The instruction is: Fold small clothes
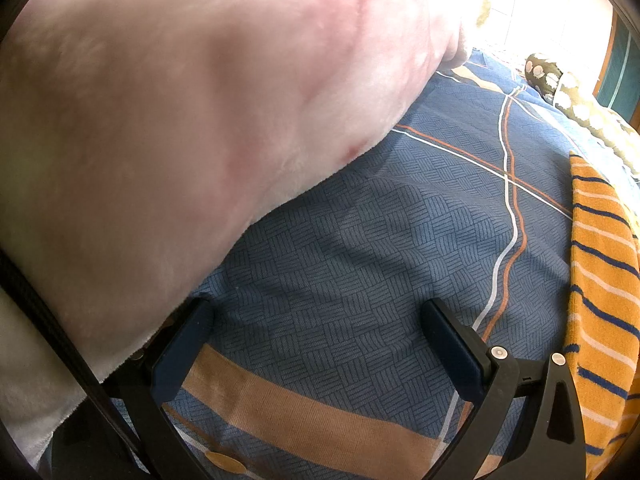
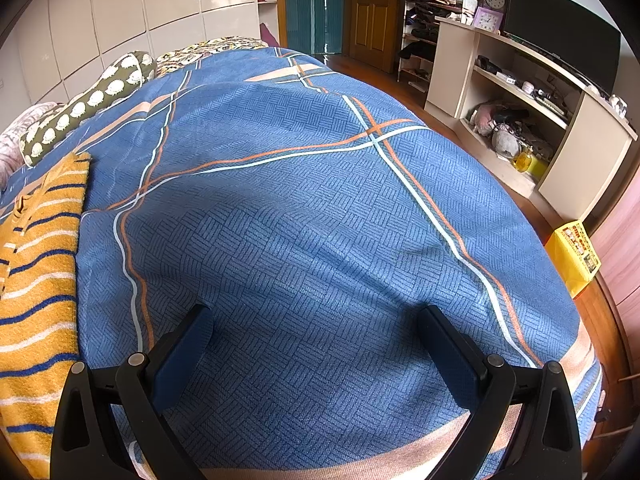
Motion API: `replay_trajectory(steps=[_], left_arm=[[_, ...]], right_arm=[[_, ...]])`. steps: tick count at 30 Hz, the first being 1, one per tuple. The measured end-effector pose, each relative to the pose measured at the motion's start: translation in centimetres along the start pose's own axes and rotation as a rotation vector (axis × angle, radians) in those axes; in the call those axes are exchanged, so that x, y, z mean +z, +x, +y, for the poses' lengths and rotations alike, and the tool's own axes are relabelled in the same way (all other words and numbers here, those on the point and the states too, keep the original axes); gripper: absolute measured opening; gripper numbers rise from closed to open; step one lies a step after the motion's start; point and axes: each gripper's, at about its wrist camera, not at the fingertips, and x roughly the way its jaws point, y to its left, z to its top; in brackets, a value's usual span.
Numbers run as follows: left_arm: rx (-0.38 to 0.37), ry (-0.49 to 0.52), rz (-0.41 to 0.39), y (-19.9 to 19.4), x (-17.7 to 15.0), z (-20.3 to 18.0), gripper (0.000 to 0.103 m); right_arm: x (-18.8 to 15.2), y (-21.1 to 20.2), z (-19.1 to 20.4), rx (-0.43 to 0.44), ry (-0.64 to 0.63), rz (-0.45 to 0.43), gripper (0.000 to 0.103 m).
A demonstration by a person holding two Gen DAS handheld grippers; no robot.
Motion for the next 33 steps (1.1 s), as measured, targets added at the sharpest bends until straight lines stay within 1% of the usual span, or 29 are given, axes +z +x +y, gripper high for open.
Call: replay_trajectory(steps=[3,6,7,9,10,11,12,13,16,17,18,19,20,22,23,25,27,29,31,33], left_arm=[[-0.001,-0.005,-0.001,0.2,0.3,-0.3,0.103],[0.008,-0.001,-0.003,-0.5,0.1,-0.2,0.103],[0.015,-0.002,-0.006,-0.9,0.0,-0.2,0.101],[0.024,-0.018,-0.026,-2.4,-0.3,-0.1,0.09],[0.026,-0.027,-0.043,-3.8,-0.6,0.1,0.088],[0.024,-0.028,-0.057,-4.7,-0.8,0.1,0.088],[0.025,-0.028,-0.087,-6.4,-1.1,0.2,0.088],[0.039,-0.024,-0.122,-8.1,-1.5,0.2,0.088],[0.124,0.036,-0.276,-14.6,-3.3,-1.0,0.088],[0.143,0.059,-0.314,-16.4,-3.9,-1.7,0.092],[0.141,0.078,-0.342,-18.2,-4.6,-2.4,0.098],[0.115,0.091,-0.361,-19.7,-5.1,-3.2,0.101],[0.066,0.101,-0.373,-21.1,-5.7,-4.1,0.102],[-0.026,0.116,-0.375,-23.2,-7.2,-5.8,0.102],[-0.063,0.126,-0.363,-23.8,-8.1,-7.1,0.102],[-0.122,0.144,-0.323,-24.4,-9.9,-9.4,0.102],[-0.163,0.159,-0.278,-24.4,-11.8,-11.3,0.102],[-0.213,0.182,-0.232,-24.0,-13.8,-13.3,0.102],[-0.23,0.225,-0.187,-23.7,-15.8,-15.0,0.102],[-0.241,0.257,-0.148,-23.3,-17.5,-16.2,0.102]], right_arm=[[0.4,0.7,-0.2,-0.001,0.027,0.039,0.103],[0.4,0.7,0.1,-0.016,0.013,0.039,0.103],[0.3,0.6,0.1,-0.016,0.016,0.035,0.103],[0.3,0.3,0.1,-0.021,0.013,0.024,0.103],[0.3,0.0,0.1,-0.031,0.007,0.02,0.101],[0.3,-0.5,0.1,-0.044,0.003,0.008,0.095],[0.3,-1.4,0.1,-0.058,-0.001,-0.012,0.088],[0.4,-2.4,0.0,-0.068,-0.004,-0.035,0.088],[0.1,-7.2,-0.2,-0.087,-0.017,-0.165,0.088],[-0.1,-8.6,-0.3,-0.088,-0.023,-0.201,0.089],[-0.5,-10.6,-0.2,-0.08,-0.029,-0.249,0.089],[-0.7,-11.8,-0.2,-0.063,-0.029,-0.273,0.089],[-1.2,-13.2,0.1,-0.029,-0.026,-0.292,0.09],[-1.8,-14.8,0.8,0.051,-0.032,-0.279,0.091],[-2.4,-15.5,1.6,0.103,-0.045,-0.263,0.091],[-3.9,-16.0,3.6,0.173,-0.073,-0.238,0.091],[-5.8,-16.1,5.8,0.238,-0.118,-0.193,0.091],[-7.4,-15.7,7.9,0.285,-0.165,-0.151,0.091],[-9.4,-15.4,9.8,0.32,-0.22,-0.111,0.091],[-10.5,-14.9,11.0,0.334,-0.253,-0.089,0.091]])
